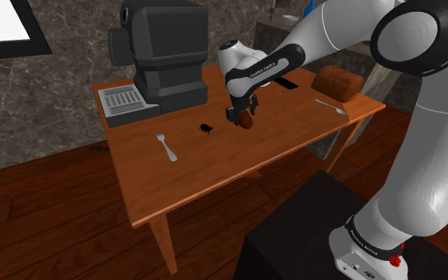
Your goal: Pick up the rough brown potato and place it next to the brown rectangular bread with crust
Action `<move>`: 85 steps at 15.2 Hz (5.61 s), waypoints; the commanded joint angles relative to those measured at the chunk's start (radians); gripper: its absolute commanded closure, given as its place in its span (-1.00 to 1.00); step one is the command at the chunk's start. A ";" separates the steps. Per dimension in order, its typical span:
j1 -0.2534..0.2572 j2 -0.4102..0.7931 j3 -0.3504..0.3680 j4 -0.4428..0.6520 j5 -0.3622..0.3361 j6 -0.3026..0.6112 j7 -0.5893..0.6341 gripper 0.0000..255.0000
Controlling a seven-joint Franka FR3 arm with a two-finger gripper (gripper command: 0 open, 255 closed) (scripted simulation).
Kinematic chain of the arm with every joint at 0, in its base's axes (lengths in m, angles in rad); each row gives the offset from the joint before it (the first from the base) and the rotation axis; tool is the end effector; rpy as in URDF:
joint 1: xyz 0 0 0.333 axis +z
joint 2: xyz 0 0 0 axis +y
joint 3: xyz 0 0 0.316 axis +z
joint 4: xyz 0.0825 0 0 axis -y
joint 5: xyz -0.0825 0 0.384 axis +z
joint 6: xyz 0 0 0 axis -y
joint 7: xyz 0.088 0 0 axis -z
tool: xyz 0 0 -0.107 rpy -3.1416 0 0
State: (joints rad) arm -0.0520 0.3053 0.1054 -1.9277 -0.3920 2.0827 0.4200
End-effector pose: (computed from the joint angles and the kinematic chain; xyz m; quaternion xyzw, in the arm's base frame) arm 0.6008 0.0103 0.3229 0.9838 -0.0741 -0.0351 0.1593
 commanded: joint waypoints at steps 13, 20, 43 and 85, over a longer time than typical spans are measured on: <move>0.000 0.000 0.000 0.000 0.000 0.001 0.000 1.00; -0.001 -0.046 0.005 0.033 0.020 -0.074 -0.030 1.00; 0.004 -0.136 0.015 0.221 0.061 -0.339 -0.119 1.00; -0.399 0.075 -0.245 0.625 0.125 -0.315 -0.807 1.00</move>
State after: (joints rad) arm -0.4346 0.3592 -0.1335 -1.3301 -0.2742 1.7665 -0.3631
